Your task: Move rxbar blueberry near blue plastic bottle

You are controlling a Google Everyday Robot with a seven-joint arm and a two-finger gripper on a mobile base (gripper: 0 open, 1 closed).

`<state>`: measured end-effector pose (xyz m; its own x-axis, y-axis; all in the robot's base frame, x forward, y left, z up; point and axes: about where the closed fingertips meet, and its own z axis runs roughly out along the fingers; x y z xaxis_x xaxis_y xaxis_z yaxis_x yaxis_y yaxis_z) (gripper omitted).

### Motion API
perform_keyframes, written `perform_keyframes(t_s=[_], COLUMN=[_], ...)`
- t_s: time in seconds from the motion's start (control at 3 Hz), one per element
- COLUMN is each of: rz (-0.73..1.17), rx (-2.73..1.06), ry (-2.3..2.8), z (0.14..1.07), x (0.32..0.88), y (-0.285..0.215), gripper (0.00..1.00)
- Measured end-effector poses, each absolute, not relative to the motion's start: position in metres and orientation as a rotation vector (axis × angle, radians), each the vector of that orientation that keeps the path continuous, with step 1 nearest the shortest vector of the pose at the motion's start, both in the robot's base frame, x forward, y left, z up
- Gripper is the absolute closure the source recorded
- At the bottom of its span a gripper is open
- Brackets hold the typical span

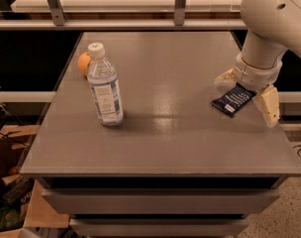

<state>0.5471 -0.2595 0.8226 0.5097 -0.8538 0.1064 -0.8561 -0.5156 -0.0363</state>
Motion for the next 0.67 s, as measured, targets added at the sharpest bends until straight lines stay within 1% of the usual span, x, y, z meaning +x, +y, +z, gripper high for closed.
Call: perform_keyframes(t_s=[0.33,0.67], rz=[0.145,0.143], rx=[2.724,2.727], ry=[-1.505,-1.500], z=[0.8033,0.8063], x=[0.5534,0.5542], y=[-0.2588,-0.2578], gripper=[0.19,0.41])
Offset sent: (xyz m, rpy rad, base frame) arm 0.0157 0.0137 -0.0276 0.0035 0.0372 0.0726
